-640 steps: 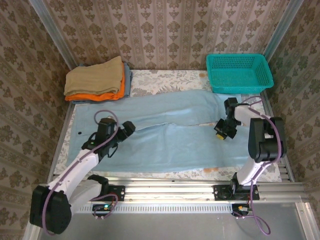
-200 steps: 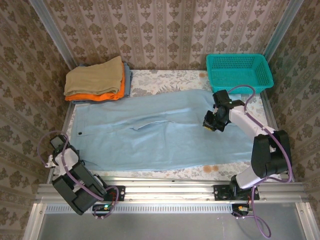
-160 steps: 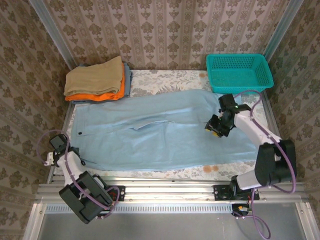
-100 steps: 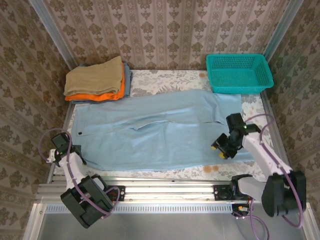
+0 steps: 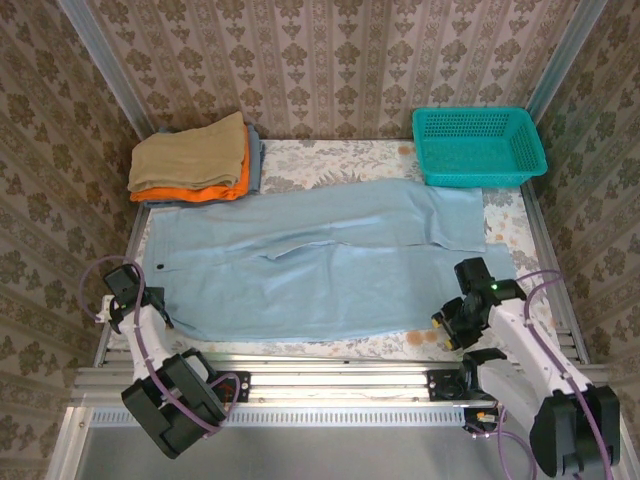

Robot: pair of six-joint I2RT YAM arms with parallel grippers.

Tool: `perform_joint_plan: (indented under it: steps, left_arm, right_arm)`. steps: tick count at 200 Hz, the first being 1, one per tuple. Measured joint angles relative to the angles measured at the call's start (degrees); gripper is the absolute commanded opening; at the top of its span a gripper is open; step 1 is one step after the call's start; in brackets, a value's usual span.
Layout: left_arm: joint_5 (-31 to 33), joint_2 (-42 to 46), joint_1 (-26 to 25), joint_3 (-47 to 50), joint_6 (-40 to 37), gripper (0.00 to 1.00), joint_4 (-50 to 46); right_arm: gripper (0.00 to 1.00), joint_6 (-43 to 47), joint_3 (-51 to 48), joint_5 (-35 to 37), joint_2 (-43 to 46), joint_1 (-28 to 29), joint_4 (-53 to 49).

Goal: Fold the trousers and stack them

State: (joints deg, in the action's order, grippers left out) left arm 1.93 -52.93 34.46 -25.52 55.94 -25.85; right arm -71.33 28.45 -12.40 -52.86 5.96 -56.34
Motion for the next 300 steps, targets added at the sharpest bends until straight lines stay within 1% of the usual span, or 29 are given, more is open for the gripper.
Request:
perform_joint_plan:
  steps: [22,51,68,88,98,119,135,145,160,205,292,293,295,300]
  left_arm:
    - [-0.4,0.3,-0.1,0.0,0.0,0.00,0.2]
    - [-0.7,0.3,-0.5,0.0,0.0,0.00,0.6]
    - [-0.7,0.3,-0.5,0.0,0.0,0.00,0.6]
    - [-0.7,0.3,-0.6,-0.1,0.0,0.00,0.6]
    - [-0.7,0.3,-0.6,-0.1,0.0,0.00,0.6]
    - [-0.7,0.8,-0.6,-0.2,0.0,0.00,0.5]
    - [-0.7,0.9,-0.6,-0.7,0.0,0.00,0.1]
    - [-0.8,0.9,-0.6,-1.3,0.0,0.00,-0.4]
    - [-0.9,1.1,-0.6,-2.4,0.0,0.00,-1.0]
    - [-1.6,2.6,-0.6,-4.7,0.0,0.00,-3.1]
    - [-3.5,5.8,-0.6,-12.8,-0.3,0.00,-11.8]
    - [-3.5,5.9,-0.6,-12.9,-0.3,0.00,-12.0]
    - [-3.6,6.1,-0.6,-13.1,-0.4,0.00,-12.3]
    - [-3.6,6.4,-0.6,-13.6,-0.5,0.00,-12.9]
  right_arm:
    - [0.45,0.5,-0.1,0.9,-2.6,0.1,4.5]
    - [0.41,1.0,-2.4,1.7,-4.2,-0.5,10.4]
    - [0.40,1.5,-3.0,1.7,-7.6,-0.6,11.3]
    - [0.38,2.2,-2.4,2.1,-8.2,-0.5,11.0]
    - [0.34,2.4,-2.4,2.4,-8.2,-0.4,10.9]
    - [0.21,3.4,-2.2,2.9,-8.3,-0.4,10.1]
    - [0.14,4.2,-1.6,3.0,-9.7,-0.4,10.1]
    - [0.07,4.8,-0.9,3.1,-11.1,-0.3,10.3]
    - [0.00,5.9,0.0,3.5,-12.2,-0.2,10.2]
    - [0.00,7.5,0.2,5.0,-10.7,-0.2,10.6]
    - [0.00,10.1,0.2,5.0,0.4,-1.8,6.6]
    - [0.00,10.1,0.2,5.0,0.5,-1.8,6.6]
    - [0.04,10.2,0.2,4.9,0.6,-1.8,6.4]
    - [0.19,10.3,0.2,4.9,0.8,-1.9,6.3]
